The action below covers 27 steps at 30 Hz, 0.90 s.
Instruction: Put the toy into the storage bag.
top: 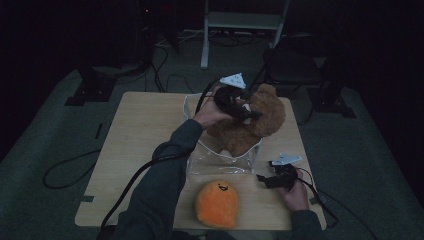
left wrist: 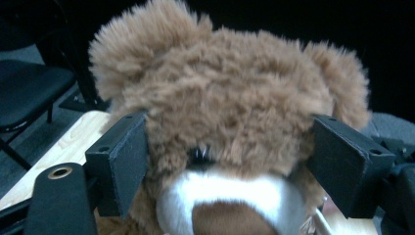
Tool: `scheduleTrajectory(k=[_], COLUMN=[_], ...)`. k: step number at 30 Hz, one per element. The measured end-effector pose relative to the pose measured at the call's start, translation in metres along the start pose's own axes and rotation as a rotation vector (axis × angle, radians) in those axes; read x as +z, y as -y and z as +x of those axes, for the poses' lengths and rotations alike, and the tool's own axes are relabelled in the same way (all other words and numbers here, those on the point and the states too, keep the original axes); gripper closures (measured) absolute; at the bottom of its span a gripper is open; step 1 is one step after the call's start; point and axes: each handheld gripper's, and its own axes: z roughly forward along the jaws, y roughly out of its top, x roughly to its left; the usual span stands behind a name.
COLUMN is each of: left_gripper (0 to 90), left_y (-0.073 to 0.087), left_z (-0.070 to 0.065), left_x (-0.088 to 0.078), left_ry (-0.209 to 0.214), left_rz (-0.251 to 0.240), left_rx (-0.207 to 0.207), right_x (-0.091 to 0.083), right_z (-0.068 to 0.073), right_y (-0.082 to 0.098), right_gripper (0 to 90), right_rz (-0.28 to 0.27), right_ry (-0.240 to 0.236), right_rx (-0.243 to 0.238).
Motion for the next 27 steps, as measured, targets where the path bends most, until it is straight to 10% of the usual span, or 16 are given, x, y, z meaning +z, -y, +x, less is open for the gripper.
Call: scheduleTrajectory(k=[20,27], left_gripper=[26.7,32.3], left_y=[-0.002,-0.004], left_z=[-0.008,-0.013], left_x=[0.0,0.0], left_ry=[-0.033,-0.047], left_rz=[-0.023,0.035], left_rx=[0.044,0.063], right_x=[0.0,0.0], right_z=[0.0,0.0], right_y=[0.0,0.0], right_gripper=[18.3,18.3], right_rz=[0.0,0.0], right_ry=[0.0,0.0], right_rx=[0.0,0.0])
